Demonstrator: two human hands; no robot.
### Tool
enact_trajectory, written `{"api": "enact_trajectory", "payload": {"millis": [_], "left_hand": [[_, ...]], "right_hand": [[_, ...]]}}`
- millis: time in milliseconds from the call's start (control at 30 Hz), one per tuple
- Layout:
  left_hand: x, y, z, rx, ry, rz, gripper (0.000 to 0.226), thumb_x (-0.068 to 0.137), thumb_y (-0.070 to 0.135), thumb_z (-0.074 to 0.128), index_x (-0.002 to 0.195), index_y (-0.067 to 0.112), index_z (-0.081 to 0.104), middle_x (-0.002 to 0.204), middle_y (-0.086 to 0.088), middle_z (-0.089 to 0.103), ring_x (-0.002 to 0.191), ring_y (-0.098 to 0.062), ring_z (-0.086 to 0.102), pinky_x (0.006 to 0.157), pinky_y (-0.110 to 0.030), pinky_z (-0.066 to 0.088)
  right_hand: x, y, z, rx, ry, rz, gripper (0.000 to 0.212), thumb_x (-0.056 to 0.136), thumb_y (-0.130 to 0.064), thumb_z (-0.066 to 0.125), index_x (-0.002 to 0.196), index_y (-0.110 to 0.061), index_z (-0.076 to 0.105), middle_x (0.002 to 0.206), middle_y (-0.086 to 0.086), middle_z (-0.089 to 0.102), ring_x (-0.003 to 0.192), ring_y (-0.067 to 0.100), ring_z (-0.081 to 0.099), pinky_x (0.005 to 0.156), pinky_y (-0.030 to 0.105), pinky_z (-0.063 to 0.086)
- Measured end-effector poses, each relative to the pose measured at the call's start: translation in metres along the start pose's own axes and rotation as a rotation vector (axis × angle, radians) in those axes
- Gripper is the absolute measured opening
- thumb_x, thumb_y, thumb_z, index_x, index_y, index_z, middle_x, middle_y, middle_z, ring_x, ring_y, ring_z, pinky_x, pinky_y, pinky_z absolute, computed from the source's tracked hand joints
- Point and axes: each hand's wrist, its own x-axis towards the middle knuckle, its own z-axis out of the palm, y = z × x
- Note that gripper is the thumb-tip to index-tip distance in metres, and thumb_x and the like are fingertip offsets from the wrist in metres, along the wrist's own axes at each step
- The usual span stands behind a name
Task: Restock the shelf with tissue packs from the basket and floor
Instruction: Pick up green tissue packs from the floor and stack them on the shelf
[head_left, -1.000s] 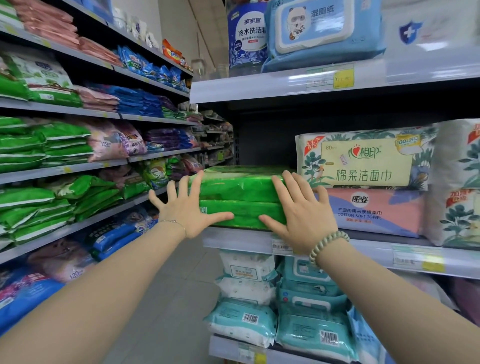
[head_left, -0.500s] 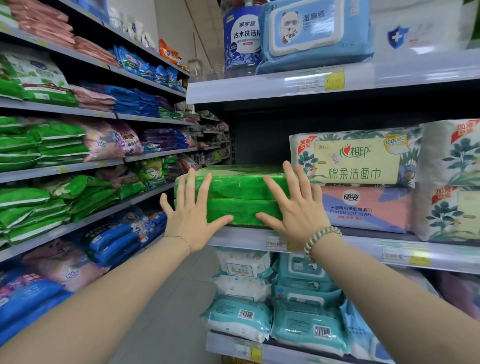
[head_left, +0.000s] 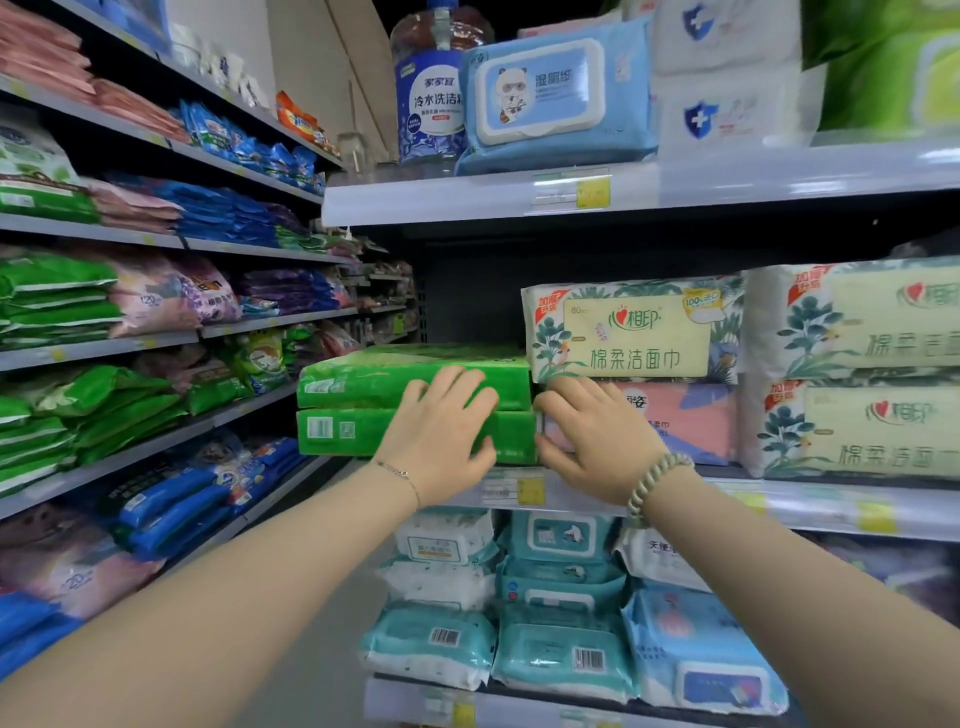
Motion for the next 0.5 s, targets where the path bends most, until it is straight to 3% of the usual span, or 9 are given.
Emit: {"api": "enact_trajectory", "payload": {"millis": [133, 233, 300, 367, 500], "left_hand": [[0.026, 0.023, -0.004, -0.025, 0.020, 0.067, 0.036, 0.073, 0.038, 0.041, 0.091, 0.016, 0.062, 0.107, -0.005, 0.062, 0.103, -0.027, 0.053, 0.075, -0.039, 0.047], [0.042, 0.042, -0.004, -0.035, -0.032, 0.070, 0.040, 0.074, 0.039, 0.043, 0.100, 0.016, 0.062, 0.121, -0.006, 0.059, 0.113, -0.028, 0.047, 0.081, -0.041, 0.043], [0.051, 0.055, -0.001, -0.055, -0.087, 0.061, 0.047, 0.081, 0.041, 0.047, 0.121, 0.017, 0.056, 0.144, -0.006, 0.044, 0.131, -0.029, 0.035, 0.093, -0.045, 0.036], [0.059, 0.068, 0.004, -0.085, -0.144, 0.038, 0.057, 0.088, 0.043, 0.045, 0.141, 0.021, 0.038, 0.157, -0.002, 0.020, 0.143, -0.028, 0.014, 0.105, -0.047, 0.024], [0.073, 0.092, 0.015, -0.102, -0.210, -0.006, 0.073, 0.091, 0.047, 0.041, 0.153, 0.028, 0.007, 0.160, 0.001, -0.011, 0.145, -0.033, -0.015, 0.115, -0.051, 0.005]], "right_hand": [[-0.014, 0.023, -0.011, -0.050, -0.026, 0.031, 0.036, 0.083, -0.041, 0.034, 0.091, -0.014, 0.057, 0.097, 0.005, 0.058, 0.086, 0.026, 0.056, 0.073, 0.038, 0.046], [-0.026, 0.041, -0.015, -0.071, -0.017, 0.093, 0.033, 0.080, -0.037, 0.037, 0.092, -0.014, 0.057, 0.095, 0.005, 0.057, 0.083, 0.028, 0.056, 0.070, 0.038, 0.046], [-0.035, 0.052, -0.019, -0.122, -0.004, 0.135, 0.034, 0.077, -0.037, 0.041, 0.094, -0.014, 0.059, 0.101, 0.007, 0.057, 0.084, 0.029, 0.057, 0.068, 0.037, 0.046], [-0.044, 0.061, -0.023, -0.191, 0.019, 0.183, 0.038, 0.076, -0.037, 0.050, 0.103, -0.013, 0.060, 0.114, 0.011, 0.056, 0.095, 0.031, 0.057, 0.072, 0.039, 0.048], [-0.055, 0.070, -0.025, -0.279, -0.005, 0.360, 0.069, 0.074, -0.041, 0.058, 0.134, -0.009, 0.047, 0.140, 0.016, 0.043, 0.119, 0.038, 0.046, 0.088, 0.049, 0.047]]}}
